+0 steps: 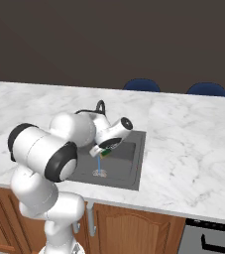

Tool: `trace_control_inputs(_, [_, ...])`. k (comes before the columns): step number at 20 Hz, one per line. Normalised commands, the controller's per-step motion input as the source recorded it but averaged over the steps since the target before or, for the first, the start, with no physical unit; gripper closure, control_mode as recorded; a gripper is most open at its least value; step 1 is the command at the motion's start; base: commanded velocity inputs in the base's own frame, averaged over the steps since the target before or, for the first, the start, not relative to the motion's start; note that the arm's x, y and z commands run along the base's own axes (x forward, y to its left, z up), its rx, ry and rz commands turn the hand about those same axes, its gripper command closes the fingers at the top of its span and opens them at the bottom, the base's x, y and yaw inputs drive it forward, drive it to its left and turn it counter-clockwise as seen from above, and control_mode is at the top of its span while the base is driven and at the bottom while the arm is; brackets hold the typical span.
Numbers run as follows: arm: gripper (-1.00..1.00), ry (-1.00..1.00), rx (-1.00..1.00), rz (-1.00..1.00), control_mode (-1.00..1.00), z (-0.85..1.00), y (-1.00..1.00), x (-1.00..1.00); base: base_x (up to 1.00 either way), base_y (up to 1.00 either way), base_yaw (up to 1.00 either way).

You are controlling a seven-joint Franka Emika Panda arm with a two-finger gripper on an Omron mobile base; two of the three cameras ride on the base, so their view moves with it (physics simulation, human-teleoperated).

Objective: Soak the sponge with water for a few seconds and then drop it inside the sink.

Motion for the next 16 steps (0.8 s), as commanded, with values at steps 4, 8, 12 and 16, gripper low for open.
trace_control_inputs(4, [1.00, 0.00, 0.01, 0.00, -1.00, -0.25, 0.00, 0.24, 0.00, 0.00, 0.00])
trace_control_inputs(8, [1.00, 0.00, 0.03, 0.00, -1.00, -0.26, 0.03, 0.17, 0.00, 0.00, 0.00])
trace_control_inputs(12, [1.00, 0.00, 0.03, 0.00, -1.00, -0.24, 0.08, 0.20, 0.00, 0.00, 0.00])
trace_control_inputs(16, [1.00, 0.00, 0.03, 0.01, -1.00, -0.19, 0.08, 0.19, 0.00, 0.00, 0.00])
